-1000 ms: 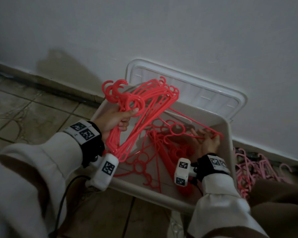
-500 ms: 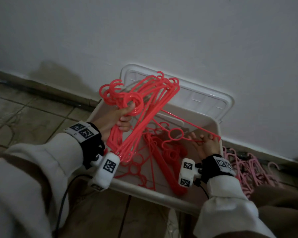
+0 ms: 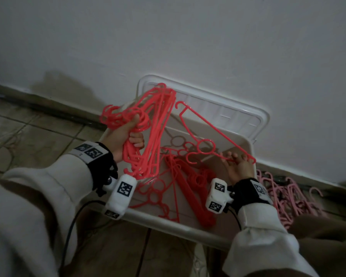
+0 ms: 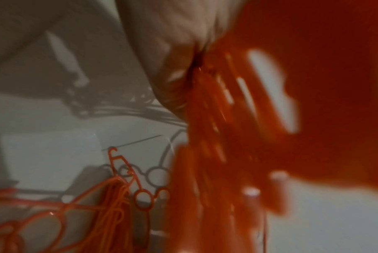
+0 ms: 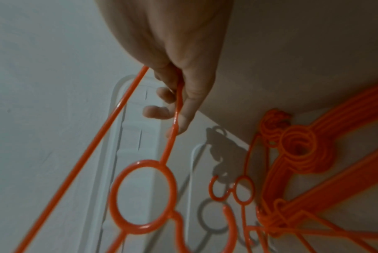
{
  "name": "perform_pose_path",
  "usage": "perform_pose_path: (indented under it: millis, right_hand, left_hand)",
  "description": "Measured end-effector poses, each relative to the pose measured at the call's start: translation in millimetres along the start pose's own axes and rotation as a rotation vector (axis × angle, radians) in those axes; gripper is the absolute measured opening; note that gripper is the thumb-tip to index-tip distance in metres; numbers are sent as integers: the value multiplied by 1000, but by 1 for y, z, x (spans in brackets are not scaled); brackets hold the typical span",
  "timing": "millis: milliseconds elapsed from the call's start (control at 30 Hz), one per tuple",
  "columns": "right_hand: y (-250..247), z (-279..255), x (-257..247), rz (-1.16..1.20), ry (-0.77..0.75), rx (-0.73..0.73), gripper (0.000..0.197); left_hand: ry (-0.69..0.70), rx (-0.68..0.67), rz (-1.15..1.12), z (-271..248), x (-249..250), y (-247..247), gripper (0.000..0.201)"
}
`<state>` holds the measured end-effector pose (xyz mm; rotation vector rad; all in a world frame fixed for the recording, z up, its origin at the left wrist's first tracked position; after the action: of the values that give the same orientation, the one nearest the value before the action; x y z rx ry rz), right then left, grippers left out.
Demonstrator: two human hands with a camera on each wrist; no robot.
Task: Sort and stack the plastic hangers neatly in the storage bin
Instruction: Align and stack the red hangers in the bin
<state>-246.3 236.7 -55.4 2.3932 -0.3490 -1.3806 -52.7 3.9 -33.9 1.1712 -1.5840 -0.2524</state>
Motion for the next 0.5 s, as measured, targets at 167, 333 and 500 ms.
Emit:
perform_pose_path:
  millis: [167, 333, 500]
  right_hand:
    - [4, 0, -10, 23, -36, -19, 35]
    - [7, -5, -28, -93, -89, -42, 28]
    - [19, -6, -52, -403, -277, -125, 22]
  left_hand:
    - [239, 122, 418, -1, -6, 5, 16]
    - [356, 176, 674, -1, -8, 3, 18]
    - [436, 245, 883, -7, -2, 8, 25]
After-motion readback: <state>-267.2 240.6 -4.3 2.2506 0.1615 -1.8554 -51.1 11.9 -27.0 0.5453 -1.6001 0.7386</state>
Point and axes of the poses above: each hand's wrist, its own z-axis towards the middle knuckle, its own y-axis out of the palm, x = y × z, the point moved 3 cm from there along z, towards the middle knuckle, and after that the axes turned 4 degrees about x, right-handed, at the moved point
